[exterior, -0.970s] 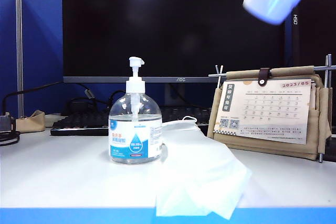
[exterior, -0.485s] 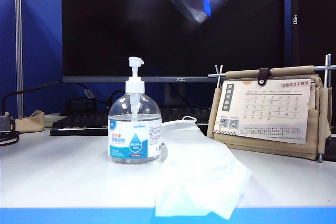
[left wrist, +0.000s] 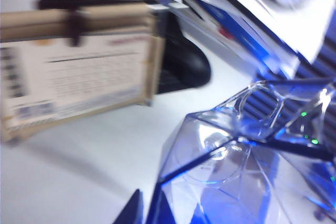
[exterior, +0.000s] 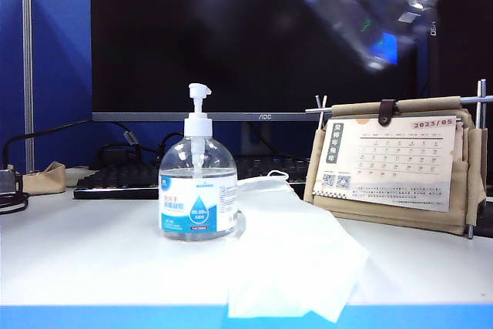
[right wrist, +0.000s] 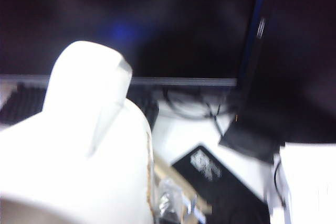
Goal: Swap the positions of the transparent plastic cup and the white ceramic cup.
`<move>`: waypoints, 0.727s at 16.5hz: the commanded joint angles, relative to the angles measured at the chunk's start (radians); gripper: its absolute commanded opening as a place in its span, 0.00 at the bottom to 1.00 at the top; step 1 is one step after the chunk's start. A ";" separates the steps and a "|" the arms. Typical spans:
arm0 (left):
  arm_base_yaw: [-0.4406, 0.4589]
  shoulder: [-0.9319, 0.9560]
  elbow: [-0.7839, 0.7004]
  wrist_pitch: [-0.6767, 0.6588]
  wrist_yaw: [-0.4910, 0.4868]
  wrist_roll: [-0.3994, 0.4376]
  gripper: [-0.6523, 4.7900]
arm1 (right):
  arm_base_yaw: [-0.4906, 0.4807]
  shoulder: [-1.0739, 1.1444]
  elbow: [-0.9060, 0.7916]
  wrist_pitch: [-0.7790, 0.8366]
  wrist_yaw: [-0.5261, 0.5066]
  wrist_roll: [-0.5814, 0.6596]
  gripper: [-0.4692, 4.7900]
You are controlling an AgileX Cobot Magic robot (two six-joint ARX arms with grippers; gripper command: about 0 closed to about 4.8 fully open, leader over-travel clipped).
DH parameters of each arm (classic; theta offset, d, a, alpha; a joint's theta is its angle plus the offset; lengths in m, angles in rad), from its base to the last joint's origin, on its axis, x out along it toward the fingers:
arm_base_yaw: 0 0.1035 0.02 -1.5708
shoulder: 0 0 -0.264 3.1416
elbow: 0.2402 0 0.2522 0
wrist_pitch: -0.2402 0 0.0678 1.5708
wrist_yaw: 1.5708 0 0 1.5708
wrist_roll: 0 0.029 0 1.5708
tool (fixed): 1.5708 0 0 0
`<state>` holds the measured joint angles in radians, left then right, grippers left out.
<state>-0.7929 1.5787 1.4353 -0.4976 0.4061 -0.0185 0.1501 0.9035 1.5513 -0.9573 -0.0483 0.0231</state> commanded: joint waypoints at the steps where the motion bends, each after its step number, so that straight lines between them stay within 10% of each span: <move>1: -0.021 0.060 0.018 -0.020 0.009 0.055 0.11 | 0.001 -0.006 0.011 0.035 0.002 0.002 0.09; 12: -0.023 0.307 0.165 -0.041 -0.051 0.179 0.11 | 0.001 -0.036 0.011 0.015 0.005 0.002 0.09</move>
<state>-0.8135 1.8721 1.5768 -0.5434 0.3485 0.1555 0.1501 0.8734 1.5513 -1.0019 -0.0448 0.0208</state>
